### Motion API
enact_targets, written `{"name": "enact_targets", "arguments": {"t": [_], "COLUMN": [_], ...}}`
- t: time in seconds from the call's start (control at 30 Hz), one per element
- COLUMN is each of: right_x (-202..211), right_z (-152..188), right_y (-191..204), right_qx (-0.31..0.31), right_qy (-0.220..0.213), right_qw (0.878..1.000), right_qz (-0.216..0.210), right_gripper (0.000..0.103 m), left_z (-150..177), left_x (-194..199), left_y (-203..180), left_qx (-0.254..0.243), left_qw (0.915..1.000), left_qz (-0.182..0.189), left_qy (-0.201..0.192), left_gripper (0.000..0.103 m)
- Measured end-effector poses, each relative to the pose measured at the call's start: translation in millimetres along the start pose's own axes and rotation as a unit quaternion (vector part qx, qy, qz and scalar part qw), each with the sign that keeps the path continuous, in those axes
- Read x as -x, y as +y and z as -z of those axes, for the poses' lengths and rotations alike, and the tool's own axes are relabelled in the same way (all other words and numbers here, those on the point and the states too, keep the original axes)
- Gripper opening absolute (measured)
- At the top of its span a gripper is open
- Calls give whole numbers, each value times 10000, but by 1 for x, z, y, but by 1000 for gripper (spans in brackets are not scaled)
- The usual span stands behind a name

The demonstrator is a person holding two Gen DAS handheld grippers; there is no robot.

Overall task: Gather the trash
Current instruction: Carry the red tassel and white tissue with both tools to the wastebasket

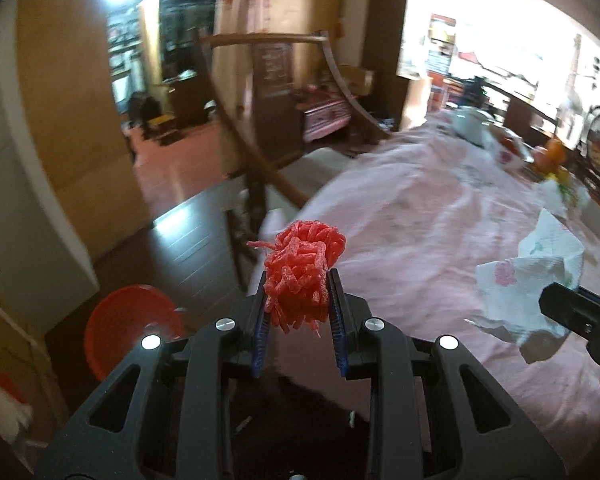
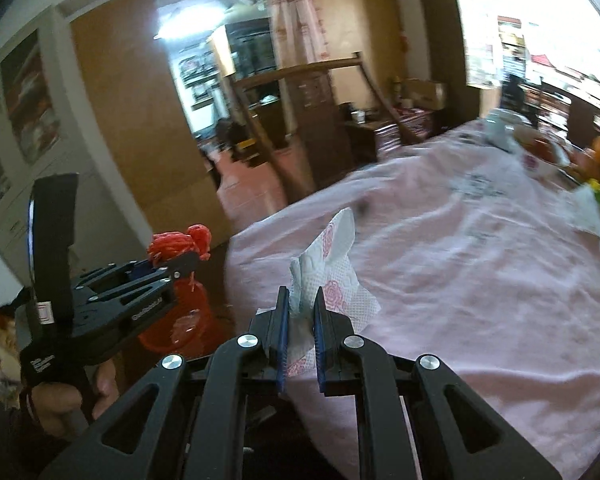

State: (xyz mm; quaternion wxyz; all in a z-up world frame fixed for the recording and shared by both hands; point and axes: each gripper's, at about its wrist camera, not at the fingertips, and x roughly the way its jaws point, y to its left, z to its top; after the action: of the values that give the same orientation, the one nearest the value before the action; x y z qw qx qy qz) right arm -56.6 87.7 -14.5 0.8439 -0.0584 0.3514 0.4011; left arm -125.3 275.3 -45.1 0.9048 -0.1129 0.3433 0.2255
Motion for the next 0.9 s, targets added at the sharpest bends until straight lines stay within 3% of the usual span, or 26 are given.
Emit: {"name": "enact_targets", "arguments": {"t": [0.2, 0.5, 0.9], "right_x": [-30, -64, -136], "right_z": [-6, -13, -21], "right_y": [53, 120, 162], "right_qx": [399, 892, 969], "right_qy": [249, 583, 1075], "right_qw": [9978, 9891, 9793], "right_qz": [-459, -1012, -1412], "right_gripper": [12, 12, 12], "left_z": [14, 34, 47], "left_x": [-3, -9, -26], "left_y": [56, 111, 171], "left_qx": [457, 900, 1342], "left_qw": [9971, 9901, 9782], "left_qz": [-568, -963, -1448], "left_qy": [196, 476, 644], "left_gripper": [28, 28, 28]}}
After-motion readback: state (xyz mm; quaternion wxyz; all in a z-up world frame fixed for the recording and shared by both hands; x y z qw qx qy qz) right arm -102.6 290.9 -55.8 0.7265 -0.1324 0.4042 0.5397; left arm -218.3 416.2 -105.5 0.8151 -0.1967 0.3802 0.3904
